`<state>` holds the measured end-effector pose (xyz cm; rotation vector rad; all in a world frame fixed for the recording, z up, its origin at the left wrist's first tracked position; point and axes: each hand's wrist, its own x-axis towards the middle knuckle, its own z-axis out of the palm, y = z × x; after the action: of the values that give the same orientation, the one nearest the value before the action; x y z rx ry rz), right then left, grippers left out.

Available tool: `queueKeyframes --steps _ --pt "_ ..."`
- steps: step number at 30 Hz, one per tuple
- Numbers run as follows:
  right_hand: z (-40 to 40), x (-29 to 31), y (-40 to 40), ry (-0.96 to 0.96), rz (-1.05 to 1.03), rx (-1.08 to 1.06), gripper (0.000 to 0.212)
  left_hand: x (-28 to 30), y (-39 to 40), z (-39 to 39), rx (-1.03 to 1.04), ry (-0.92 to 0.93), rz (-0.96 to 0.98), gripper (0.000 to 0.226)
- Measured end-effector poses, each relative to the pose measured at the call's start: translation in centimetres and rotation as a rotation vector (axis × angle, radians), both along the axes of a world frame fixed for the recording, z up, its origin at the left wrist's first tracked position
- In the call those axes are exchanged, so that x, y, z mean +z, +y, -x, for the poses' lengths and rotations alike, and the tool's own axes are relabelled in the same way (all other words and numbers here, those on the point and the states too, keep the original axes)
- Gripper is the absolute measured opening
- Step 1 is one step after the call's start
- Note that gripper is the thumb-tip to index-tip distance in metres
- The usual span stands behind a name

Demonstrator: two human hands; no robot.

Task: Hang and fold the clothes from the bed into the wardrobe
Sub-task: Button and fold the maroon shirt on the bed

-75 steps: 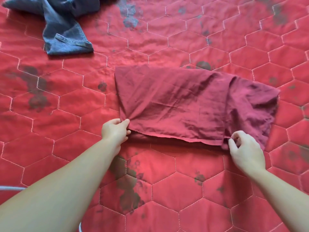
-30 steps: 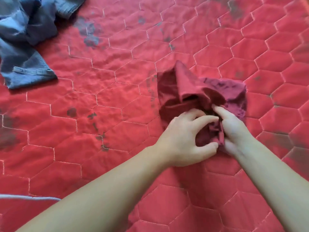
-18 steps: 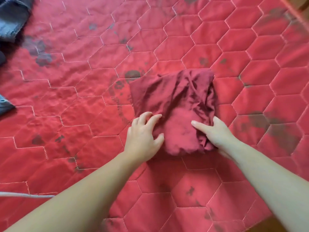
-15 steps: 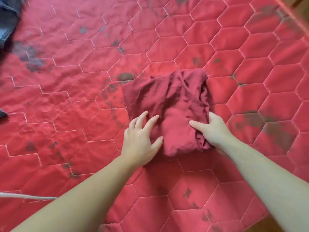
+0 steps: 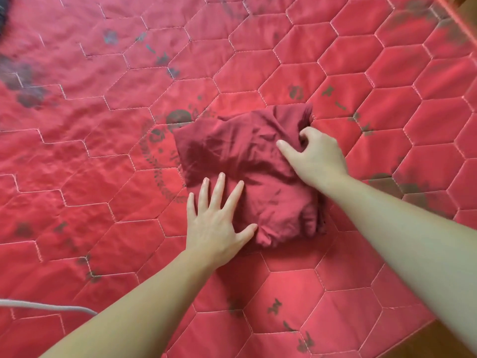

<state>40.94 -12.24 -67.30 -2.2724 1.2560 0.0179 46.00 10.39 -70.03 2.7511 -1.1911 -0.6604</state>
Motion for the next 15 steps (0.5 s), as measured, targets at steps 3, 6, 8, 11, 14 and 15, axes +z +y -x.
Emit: queueKeyframes --steps 3,6,8,11,14,15 --pt "-1.2 0.1 -1.0 -0.154 0.055 0.092 0.038 -0.4 0.0 0.1 0.027 0.007 0.034 0.090" --pt "-1.3 0.0 -1.3 -0.394 -0.028 -0.095 0.043 -0.6 0.0 -0.1 0.053 0.026 0.037 0.091" --pt "-0.9 -1.1 -1.8 -0.240 -0.124 -0.205 0.044 -0.5 0.1 -0.4 0.048 0.037 0.010 0.093" --pt "-0.3 -2.0 -2.8 -0.037 -0.117 -0.155 0.038 -0.4 0.4 -0.6 0.024 0.040 0.041 0.093" --pt "-1.6 -0.9 -3.5 -0.295 0.023 -0.121 0.022 -0.4 0.6 -1.7 0.148 0.024 0.165 0.090" --pt "-2.2 -0.2 -3.6 -0.379 0.089 -0.052 0.020 -0.3 0.4 -2.5 0.212 0.021 0.210 0.086"
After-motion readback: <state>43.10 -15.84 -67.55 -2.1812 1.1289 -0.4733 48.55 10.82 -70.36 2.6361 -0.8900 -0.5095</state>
